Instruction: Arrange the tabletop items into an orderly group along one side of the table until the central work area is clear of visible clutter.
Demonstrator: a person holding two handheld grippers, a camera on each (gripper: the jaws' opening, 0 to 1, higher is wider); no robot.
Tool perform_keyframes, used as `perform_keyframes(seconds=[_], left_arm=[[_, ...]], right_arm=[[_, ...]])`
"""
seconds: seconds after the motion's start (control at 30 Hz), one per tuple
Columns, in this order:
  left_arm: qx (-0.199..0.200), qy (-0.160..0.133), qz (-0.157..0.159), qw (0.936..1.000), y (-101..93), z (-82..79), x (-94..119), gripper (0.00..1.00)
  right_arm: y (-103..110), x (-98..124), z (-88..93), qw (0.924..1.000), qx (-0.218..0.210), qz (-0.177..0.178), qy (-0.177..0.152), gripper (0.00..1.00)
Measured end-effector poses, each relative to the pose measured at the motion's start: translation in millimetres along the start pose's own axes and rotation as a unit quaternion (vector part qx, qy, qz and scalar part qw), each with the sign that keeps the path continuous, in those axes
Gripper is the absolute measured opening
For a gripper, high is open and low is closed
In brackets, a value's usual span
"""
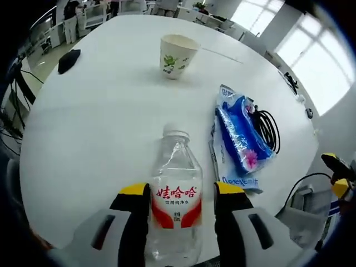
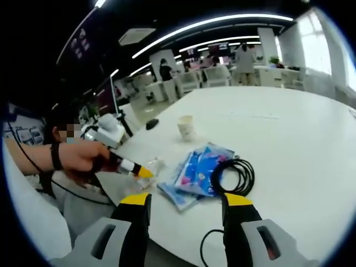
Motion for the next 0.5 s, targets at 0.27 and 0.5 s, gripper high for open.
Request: perform_keyframes(seconds=[0.27, 0.5], left_arm=[[-0.006, -0.010, -0.003, 0.9999, 6.4, 2.4, -11, 0.40], [0.003, -0.024, -0.012, 0.9996, 7.4, 6.7, -3, 0.39]], right_arm=[[3, -3, 0.7, 1.0000, -0.001, -0.003, 0.003, 0.51], [4, -7, -3.0, 1.0000, 0.001, -0.007, 0.003, 0.51]])
Point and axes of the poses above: the point that each gripper's makers call its tool centre point, and the gripper's own axes: x roughly backward along the fingers, y roughly to its left, z roughly out of its underside, the point moved 7 cm from there along x, roughly backward along the fingers, and after that the axes turned 2 degrees about -z, right-handed, at the moved point
